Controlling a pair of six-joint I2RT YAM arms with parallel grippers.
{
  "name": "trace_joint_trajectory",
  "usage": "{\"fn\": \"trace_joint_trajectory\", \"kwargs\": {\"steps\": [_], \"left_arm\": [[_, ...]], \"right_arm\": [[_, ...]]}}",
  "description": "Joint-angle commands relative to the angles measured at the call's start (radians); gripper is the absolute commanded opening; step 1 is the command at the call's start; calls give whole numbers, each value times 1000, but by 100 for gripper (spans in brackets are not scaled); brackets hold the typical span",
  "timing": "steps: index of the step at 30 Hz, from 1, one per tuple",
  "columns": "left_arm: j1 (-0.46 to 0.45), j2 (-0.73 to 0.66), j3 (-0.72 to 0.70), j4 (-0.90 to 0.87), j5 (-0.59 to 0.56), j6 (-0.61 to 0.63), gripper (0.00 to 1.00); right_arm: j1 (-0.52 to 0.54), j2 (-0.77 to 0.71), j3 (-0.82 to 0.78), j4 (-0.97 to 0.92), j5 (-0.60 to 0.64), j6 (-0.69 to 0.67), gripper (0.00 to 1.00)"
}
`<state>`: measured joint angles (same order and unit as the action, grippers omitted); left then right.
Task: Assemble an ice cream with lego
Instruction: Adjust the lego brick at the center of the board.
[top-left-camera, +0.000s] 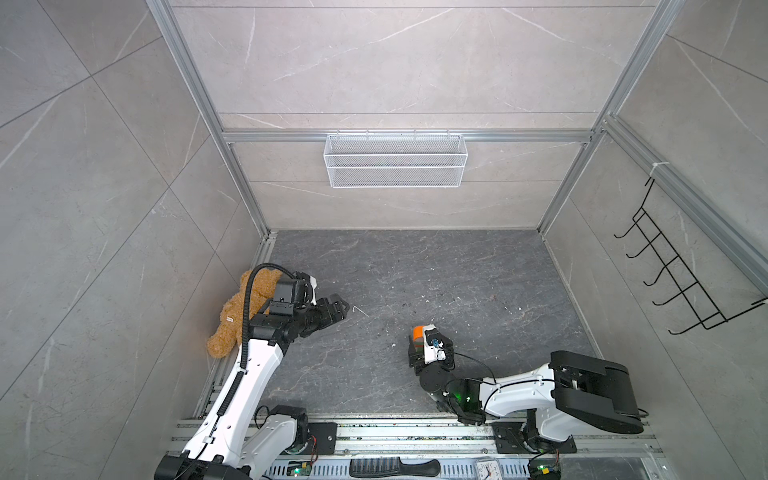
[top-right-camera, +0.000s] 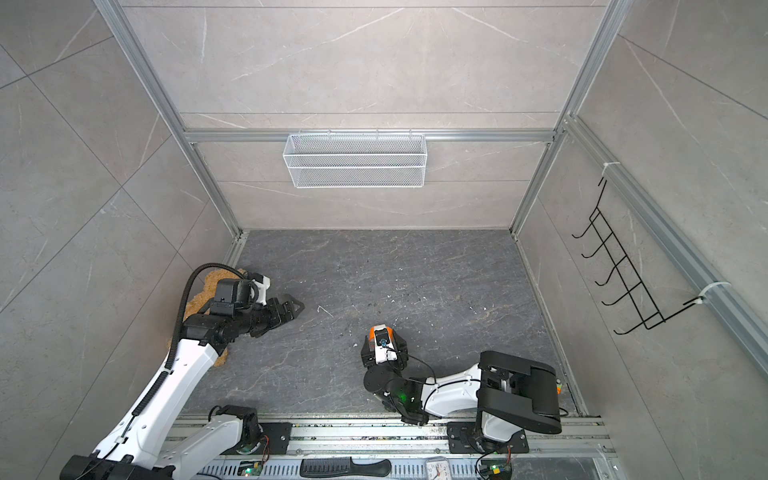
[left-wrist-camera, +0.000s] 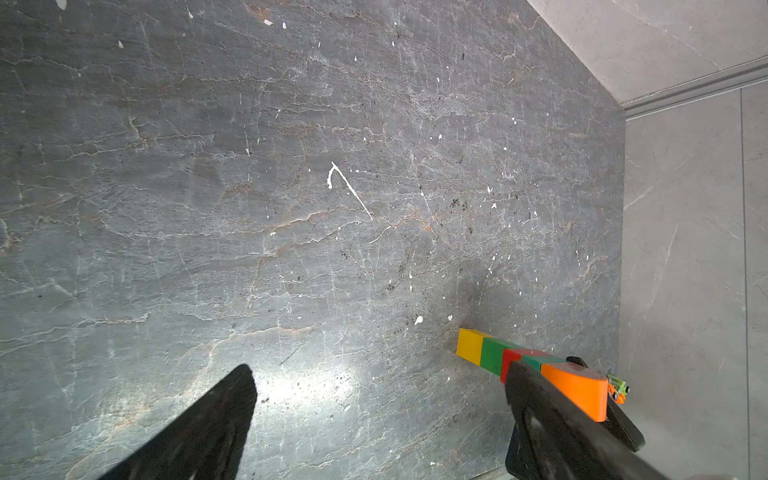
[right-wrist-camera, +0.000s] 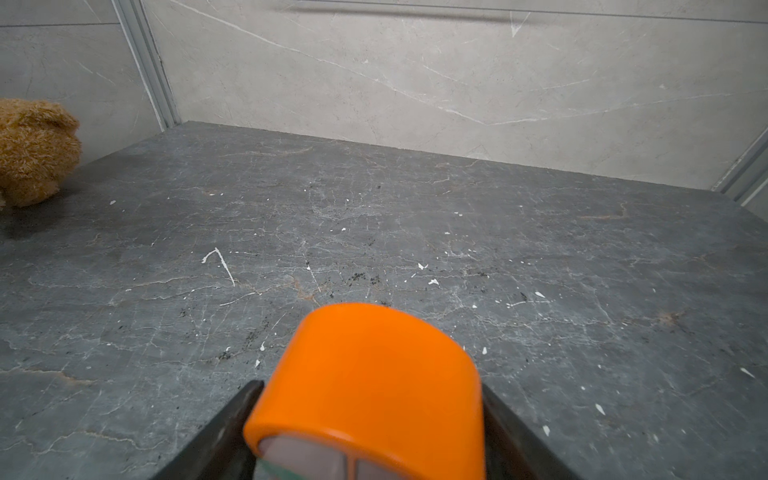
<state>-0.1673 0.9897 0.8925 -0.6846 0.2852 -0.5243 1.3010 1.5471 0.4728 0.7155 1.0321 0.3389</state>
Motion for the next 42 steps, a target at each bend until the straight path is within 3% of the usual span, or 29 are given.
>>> {"fn": "trace_joint_trajectory", "kwargs": {"steps": [1,7,14,23,27,32,42], "left_arm": [[6,-6,38,-13,-11,26,97],[6,-10,36,-18,-17,30,96],[6,-7,40,-16,-15,31,96],[8,3,48,-14,-10,38,96],[6,6,56,-14,-3,39,96],[7,10,57,-14,9,39,97],[7,5,64,-19,24,49,97]], "right_arm": [[-5,12,24,13,-7,-9,69],[-8,11,25,1,-14,-6,56],[-9,-11,54,-58,-19,-21,55],[-77,-173,179,-494,-151,107,53],[-138,-226,268,-741,-275,179,52],[-248,-223,404,-1015,-520,231,50],[-456,-91,689,-1378,-948,147,48]]}}
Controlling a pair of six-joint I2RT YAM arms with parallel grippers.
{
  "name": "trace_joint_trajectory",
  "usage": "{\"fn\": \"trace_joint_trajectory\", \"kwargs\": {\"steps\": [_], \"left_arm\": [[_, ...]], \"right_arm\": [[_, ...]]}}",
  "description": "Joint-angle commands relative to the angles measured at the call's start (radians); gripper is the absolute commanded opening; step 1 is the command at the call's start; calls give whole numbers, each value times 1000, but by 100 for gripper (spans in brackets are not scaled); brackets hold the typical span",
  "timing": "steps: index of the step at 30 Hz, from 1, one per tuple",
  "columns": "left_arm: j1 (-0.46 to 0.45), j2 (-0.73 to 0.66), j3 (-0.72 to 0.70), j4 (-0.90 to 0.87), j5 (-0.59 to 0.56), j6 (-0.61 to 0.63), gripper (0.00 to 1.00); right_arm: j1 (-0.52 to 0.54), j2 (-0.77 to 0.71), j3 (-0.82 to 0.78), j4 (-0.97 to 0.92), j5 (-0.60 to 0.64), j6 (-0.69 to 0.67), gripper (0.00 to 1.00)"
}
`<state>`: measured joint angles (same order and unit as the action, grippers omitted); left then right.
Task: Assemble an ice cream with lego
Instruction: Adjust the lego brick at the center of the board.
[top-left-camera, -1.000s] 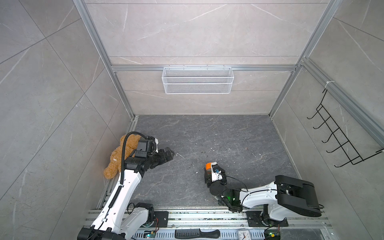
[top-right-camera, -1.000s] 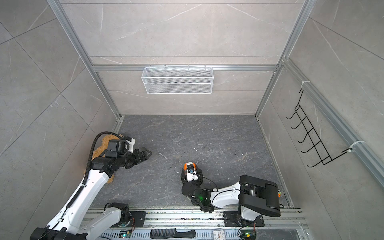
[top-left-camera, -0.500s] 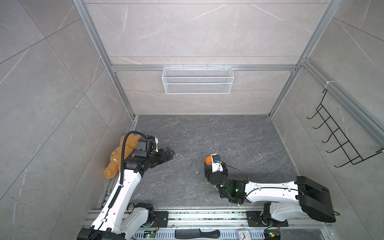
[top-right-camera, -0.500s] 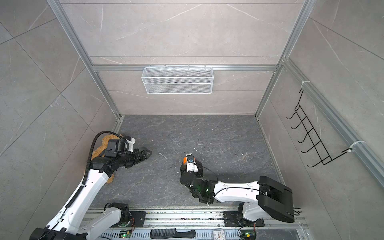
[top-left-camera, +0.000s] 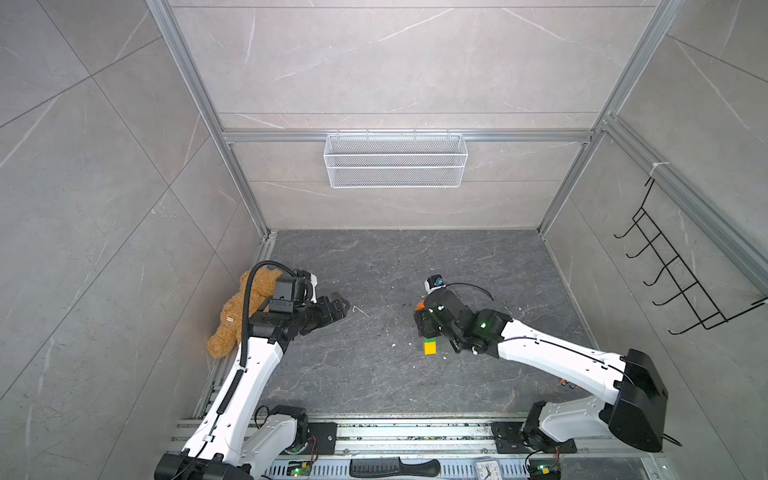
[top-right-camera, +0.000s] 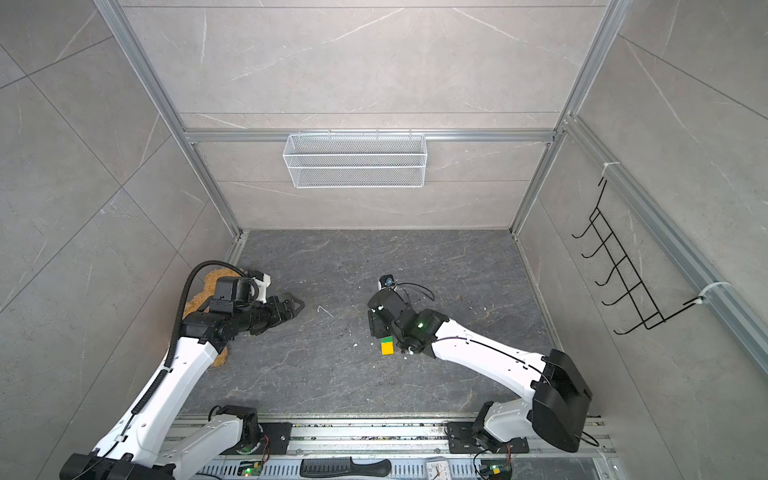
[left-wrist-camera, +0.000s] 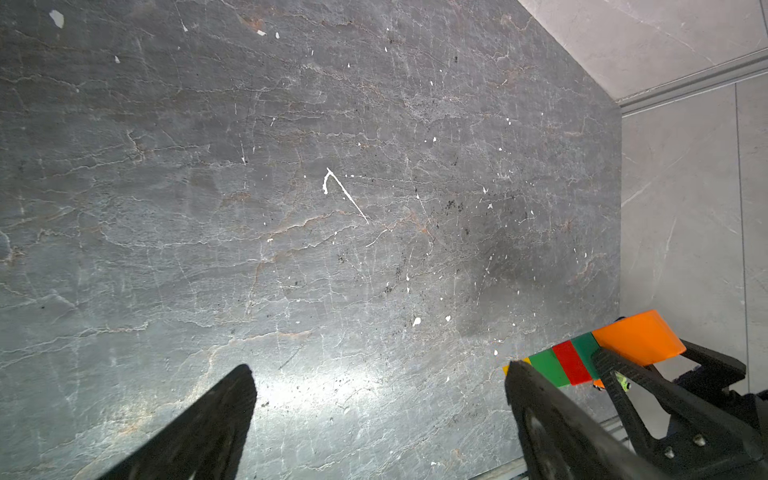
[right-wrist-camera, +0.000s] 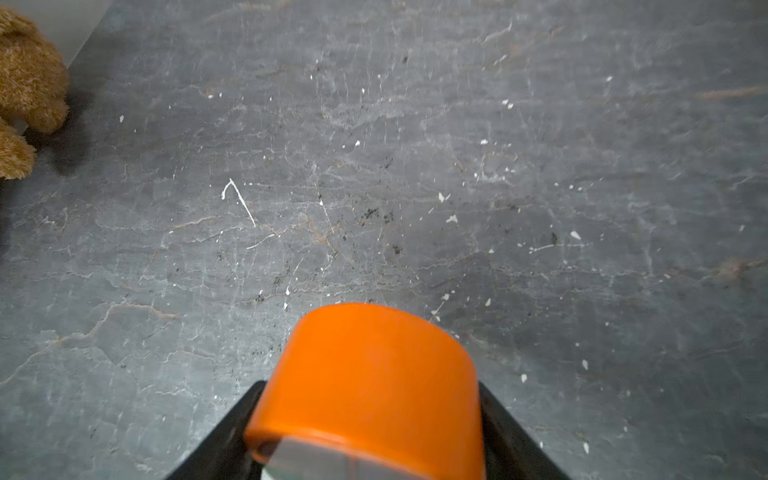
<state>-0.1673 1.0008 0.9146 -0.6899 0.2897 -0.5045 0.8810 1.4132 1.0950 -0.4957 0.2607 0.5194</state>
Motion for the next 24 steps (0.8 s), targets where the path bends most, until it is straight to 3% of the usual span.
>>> {"fn": "trace_joint_trajectory", "kwargs": {"steps": [1,10,24], "left_arm": [[6,-7,41,-13,21,30,97],[6,-18,34,-4,24,26,97],[7,-18,15,11,31,28,97]], "right_arm": [[-54,74,99,-206,-213,-46,49],[-137,284,270,-412,-358,-131,45],[-173,418,294,-451,-450,-178,37]]}}
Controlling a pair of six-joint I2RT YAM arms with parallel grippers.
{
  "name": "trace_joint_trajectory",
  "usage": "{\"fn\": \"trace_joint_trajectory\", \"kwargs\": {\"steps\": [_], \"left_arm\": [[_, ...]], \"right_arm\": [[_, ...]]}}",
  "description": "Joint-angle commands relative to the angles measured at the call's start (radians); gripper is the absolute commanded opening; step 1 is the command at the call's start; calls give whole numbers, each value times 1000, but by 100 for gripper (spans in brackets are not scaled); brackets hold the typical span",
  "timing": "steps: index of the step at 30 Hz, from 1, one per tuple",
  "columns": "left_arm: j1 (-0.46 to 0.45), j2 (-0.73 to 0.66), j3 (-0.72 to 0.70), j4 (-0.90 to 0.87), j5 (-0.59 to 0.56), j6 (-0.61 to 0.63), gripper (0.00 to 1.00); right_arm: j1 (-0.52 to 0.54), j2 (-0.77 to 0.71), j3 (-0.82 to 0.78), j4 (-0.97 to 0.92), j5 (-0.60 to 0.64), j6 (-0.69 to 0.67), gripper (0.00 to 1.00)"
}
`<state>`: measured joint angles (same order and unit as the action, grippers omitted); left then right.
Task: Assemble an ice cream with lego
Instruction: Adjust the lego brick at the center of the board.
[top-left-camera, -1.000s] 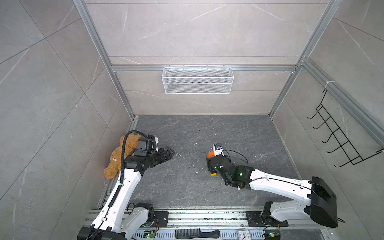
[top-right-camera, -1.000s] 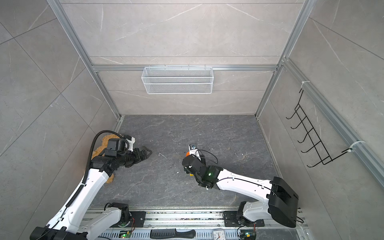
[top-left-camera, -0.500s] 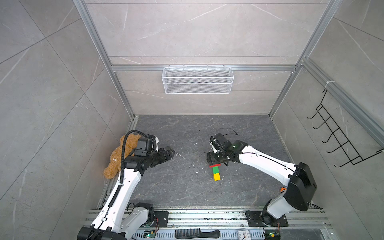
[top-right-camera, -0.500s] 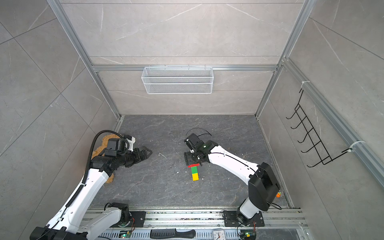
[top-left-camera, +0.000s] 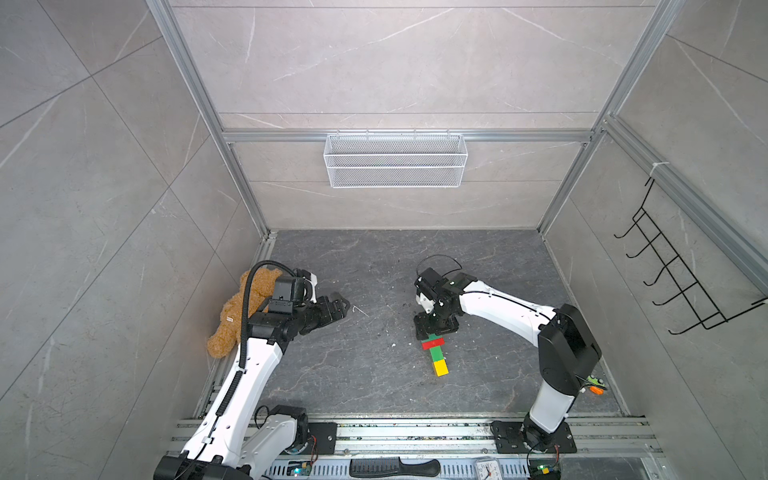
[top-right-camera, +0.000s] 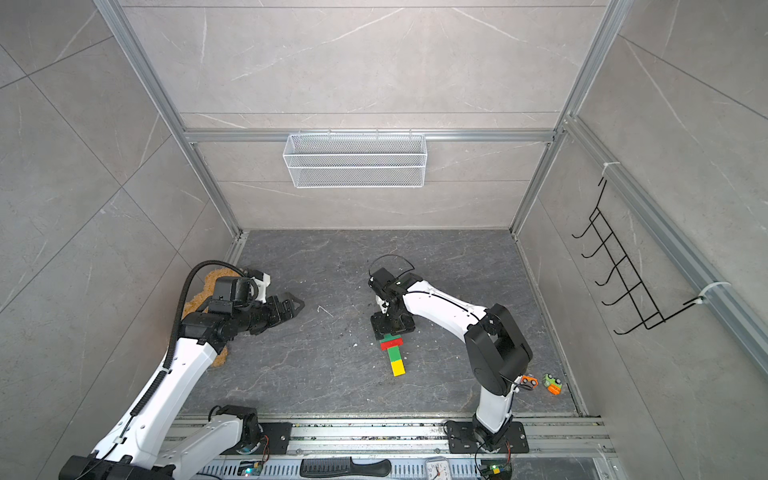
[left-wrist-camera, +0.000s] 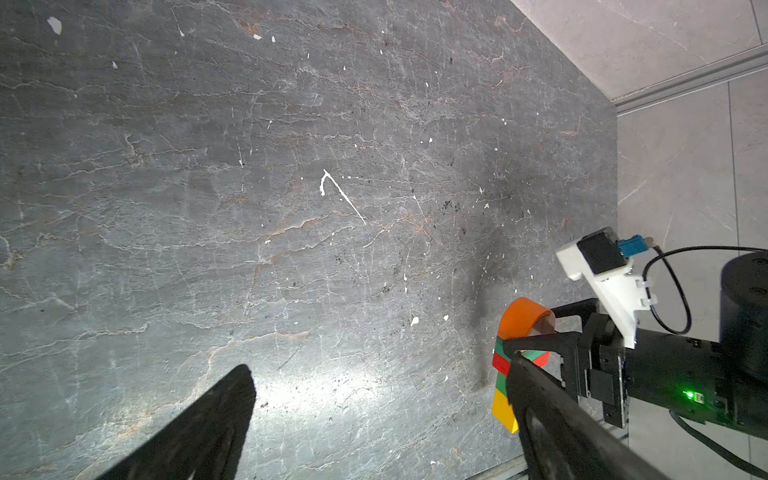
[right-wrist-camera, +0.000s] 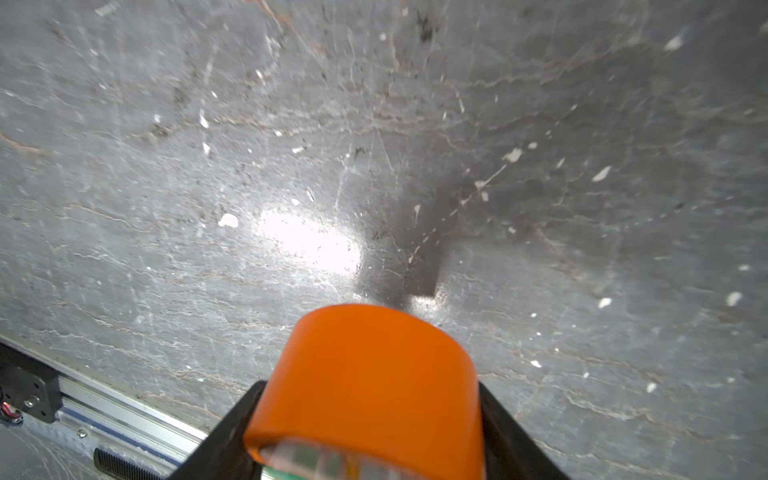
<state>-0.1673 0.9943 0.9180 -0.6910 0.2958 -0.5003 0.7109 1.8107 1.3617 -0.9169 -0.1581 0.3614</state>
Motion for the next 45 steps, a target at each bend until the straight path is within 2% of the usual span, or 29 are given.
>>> {"fn": "trace_joint_trajectory", "kwargs": {"steps": [1,21,28,45], "left_arm": [[8,-11,11,12,26,23,97],[7,-13,6,6,24,24,97],[7,-14,5,1,26,24,97],[8,-12,-5,8,25,24,97]], "right_arm": [[-3,28,29,-32,-34,-22,37],[-24,137,61,-59,-52,-58,37],[-35,183,90,-99,-108,-98,37],[-39,247,129,-170,-90,-136,40]]}}
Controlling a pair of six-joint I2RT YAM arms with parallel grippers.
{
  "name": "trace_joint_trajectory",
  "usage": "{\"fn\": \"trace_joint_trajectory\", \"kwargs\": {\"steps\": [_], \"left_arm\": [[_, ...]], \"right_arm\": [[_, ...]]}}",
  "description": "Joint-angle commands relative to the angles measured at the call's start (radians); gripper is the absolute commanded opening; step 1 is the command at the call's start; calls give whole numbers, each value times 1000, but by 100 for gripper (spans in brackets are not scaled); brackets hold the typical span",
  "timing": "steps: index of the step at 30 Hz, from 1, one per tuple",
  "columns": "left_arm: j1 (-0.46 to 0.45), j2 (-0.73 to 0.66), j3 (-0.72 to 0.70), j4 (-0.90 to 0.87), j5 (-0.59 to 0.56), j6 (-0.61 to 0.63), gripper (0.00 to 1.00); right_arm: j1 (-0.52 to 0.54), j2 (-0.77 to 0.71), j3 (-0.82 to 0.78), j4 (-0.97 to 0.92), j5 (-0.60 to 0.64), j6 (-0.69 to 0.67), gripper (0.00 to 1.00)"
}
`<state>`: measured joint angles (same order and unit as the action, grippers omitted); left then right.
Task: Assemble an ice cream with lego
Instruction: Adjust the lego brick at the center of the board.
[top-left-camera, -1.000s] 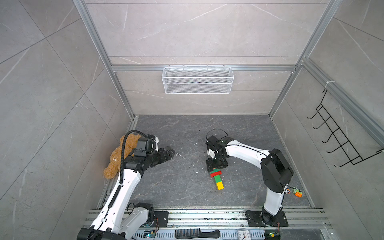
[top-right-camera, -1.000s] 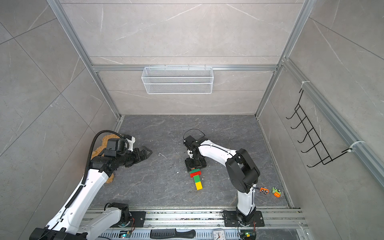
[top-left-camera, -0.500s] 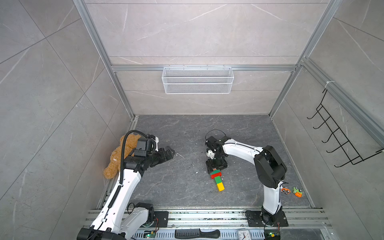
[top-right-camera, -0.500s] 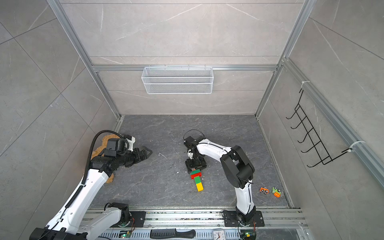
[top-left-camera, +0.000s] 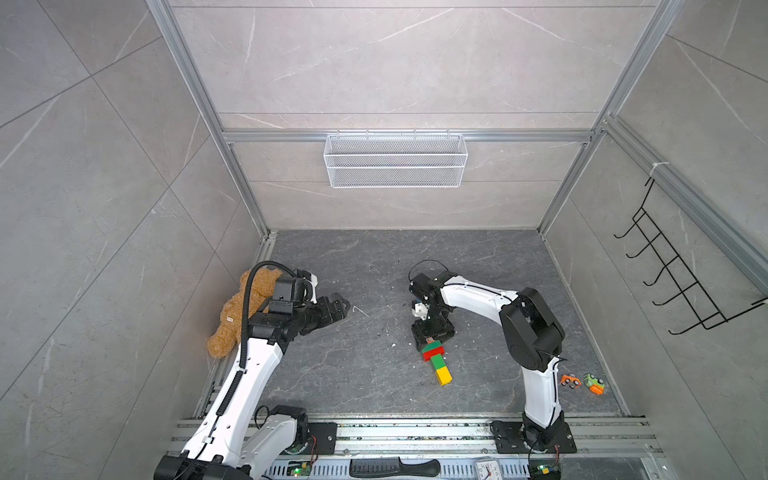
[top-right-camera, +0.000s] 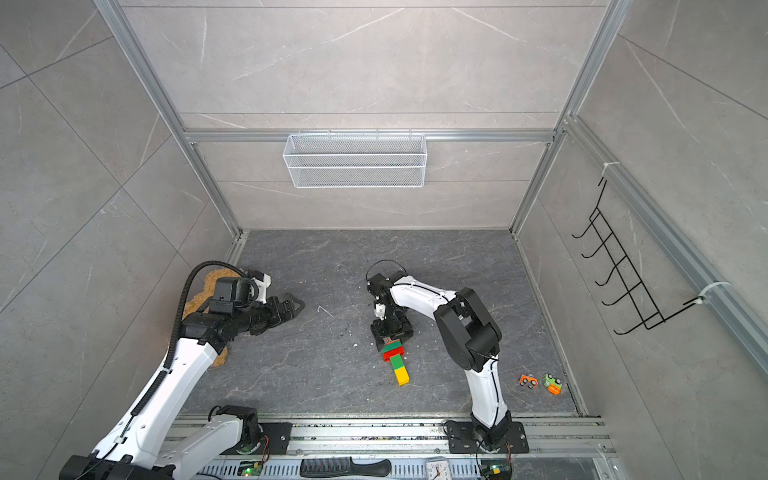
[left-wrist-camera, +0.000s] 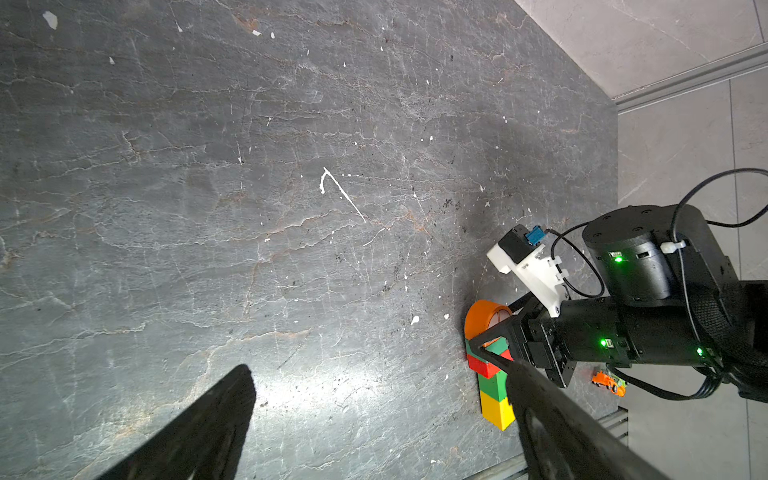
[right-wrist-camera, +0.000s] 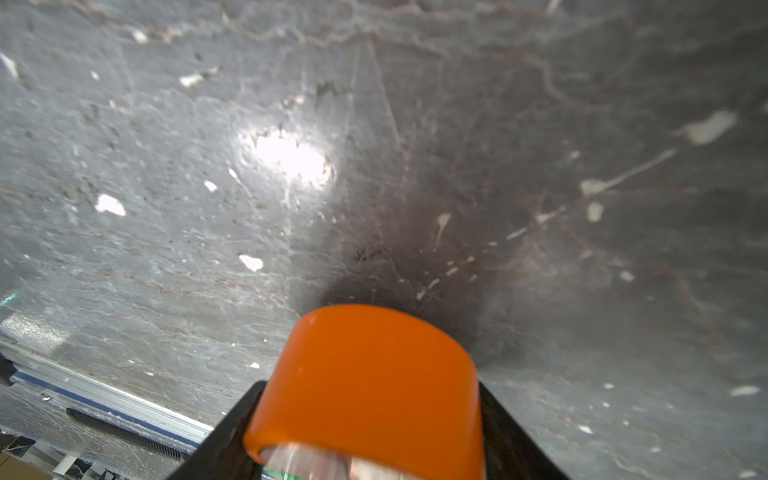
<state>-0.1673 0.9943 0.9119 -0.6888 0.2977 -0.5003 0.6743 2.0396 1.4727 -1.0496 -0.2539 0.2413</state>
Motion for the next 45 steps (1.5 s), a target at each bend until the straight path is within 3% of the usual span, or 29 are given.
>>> {"fn": "trace_joint_trajectory", "kwargs": {"steps": [1,11,23,31,45], "left_arm": [[9,-11,4,5,25,24,97],[8,-16,4,2,21,23,97],[8,-26,4,-7,14,21,97],[8,-26,13,-10,8,21,97],[8,-13,25,32,-113,62,97]], "right_arm": [[-3,20,17,-39,11,-17,40],[-3,30,12,-44,41,-16,58],[-3,37,14,-41,31,-20,72],[-3,9,0,-21,30,-22,91],[-3,-272,-61,127,115,17,100]]}}
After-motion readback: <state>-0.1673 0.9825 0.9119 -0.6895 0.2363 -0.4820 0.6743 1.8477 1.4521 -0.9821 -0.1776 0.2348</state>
